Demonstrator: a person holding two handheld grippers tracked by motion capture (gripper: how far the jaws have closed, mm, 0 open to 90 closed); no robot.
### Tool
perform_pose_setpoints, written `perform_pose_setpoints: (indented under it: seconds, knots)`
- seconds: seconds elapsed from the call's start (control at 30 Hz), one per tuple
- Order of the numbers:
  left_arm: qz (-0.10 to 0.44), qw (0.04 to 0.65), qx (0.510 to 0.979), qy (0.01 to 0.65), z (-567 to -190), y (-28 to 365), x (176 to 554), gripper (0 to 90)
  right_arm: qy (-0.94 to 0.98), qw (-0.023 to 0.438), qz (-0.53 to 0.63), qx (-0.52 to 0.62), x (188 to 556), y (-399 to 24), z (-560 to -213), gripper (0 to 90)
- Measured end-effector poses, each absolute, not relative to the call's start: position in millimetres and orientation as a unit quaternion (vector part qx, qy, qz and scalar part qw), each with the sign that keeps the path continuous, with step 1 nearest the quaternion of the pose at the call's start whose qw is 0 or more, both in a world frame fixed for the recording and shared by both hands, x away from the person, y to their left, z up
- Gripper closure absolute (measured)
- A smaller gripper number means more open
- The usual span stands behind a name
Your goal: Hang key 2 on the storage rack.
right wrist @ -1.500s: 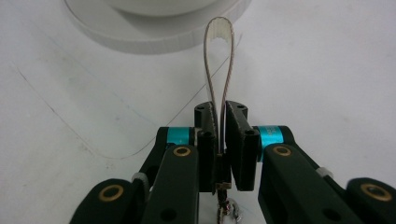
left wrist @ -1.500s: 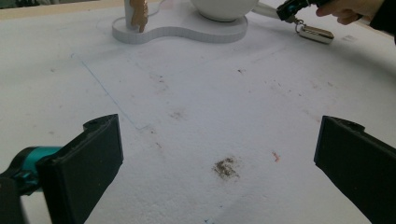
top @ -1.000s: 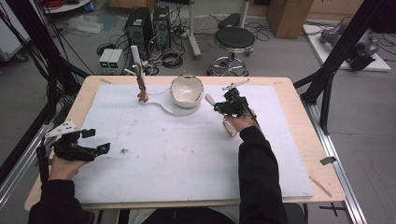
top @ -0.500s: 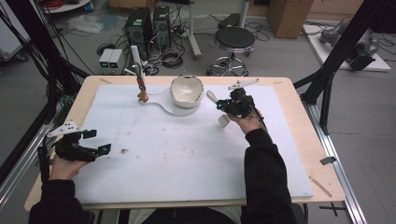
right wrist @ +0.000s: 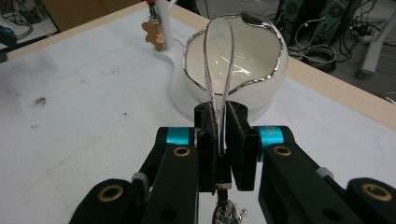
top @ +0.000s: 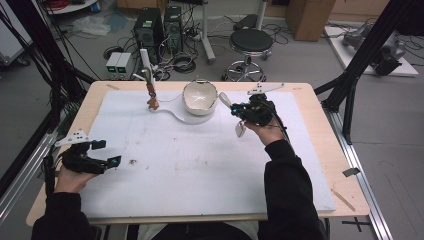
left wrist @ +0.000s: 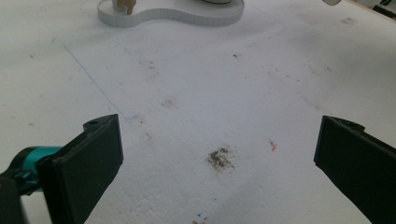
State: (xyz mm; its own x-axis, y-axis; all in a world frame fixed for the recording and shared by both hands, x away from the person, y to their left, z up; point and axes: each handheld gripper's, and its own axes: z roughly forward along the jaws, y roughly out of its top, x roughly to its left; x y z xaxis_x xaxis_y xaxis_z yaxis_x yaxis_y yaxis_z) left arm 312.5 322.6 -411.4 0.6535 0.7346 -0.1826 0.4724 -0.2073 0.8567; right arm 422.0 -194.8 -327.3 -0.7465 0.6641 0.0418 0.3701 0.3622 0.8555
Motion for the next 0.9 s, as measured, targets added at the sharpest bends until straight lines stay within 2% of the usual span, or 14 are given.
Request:
perform_pose_setpoints:
  seconds: [0.9]
  knots:
    - [0.138, 0.493, 0.763, 0.395, -409.9, 323.2, 312.4, 1.7, 0.814, 0.141, 0.510, 0.238, 386.4, -141.8, -298.4, 82.7]
